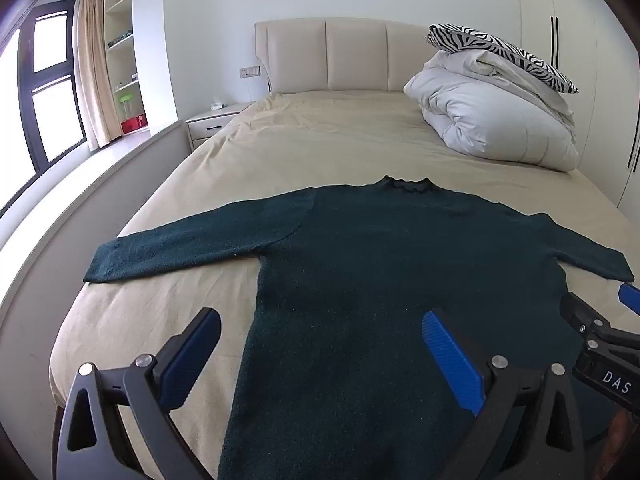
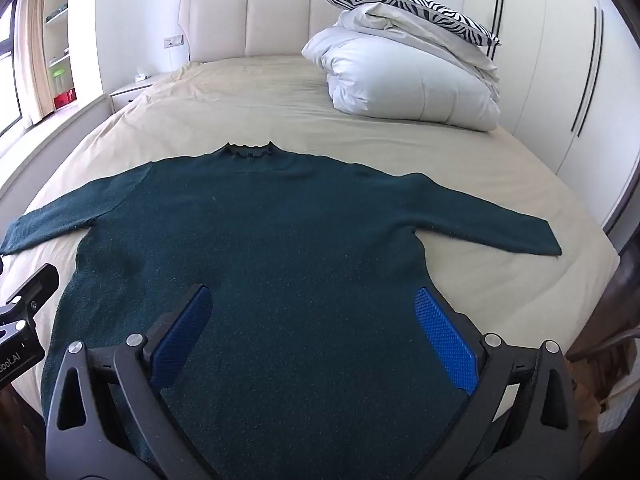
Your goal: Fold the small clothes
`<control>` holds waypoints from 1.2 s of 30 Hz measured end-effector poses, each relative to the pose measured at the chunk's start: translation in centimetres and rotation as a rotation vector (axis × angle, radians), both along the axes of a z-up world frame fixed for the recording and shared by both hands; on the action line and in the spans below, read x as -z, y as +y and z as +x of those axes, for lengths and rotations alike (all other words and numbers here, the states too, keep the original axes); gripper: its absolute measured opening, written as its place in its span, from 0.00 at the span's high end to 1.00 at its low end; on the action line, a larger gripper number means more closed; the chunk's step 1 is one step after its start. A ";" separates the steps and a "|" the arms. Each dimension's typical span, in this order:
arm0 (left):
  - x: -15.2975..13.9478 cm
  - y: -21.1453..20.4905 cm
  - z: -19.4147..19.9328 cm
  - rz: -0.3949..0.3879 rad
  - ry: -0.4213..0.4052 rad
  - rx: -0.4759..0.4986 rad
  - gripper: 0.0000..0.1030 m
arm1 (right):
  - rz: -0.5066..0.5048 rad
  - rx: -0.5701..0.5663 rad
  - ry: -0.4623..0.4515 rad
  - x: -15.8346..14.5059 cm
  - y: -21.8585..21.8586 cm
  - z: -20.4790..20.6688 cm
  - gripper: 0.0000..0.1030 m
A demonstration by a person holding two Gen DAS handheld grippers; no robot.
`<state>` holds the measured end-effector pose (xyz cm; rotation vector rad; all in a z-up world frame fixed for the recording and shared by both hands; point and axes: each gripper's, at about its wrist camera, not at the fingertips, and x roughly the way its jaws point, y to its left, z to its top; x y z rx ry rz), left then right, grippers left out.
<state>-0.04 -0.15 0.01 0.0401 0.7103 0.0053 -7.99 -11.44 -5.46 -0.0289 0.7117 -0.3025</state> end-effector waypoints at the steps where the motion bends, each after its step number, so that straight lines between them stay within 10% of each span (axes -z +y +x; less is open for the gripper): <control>1: 0.0 0.0 0.0 0.000 0.002 0.000 0.00 | -0.001 0.000 0.001 0.0 0.0 0.0 0.00; 36: 0.6 0.1 0.0 -0.008 0.017 -0.001 0.00 | 0.000 -0.006 0.000 0.4 0.4 -0.2 0.00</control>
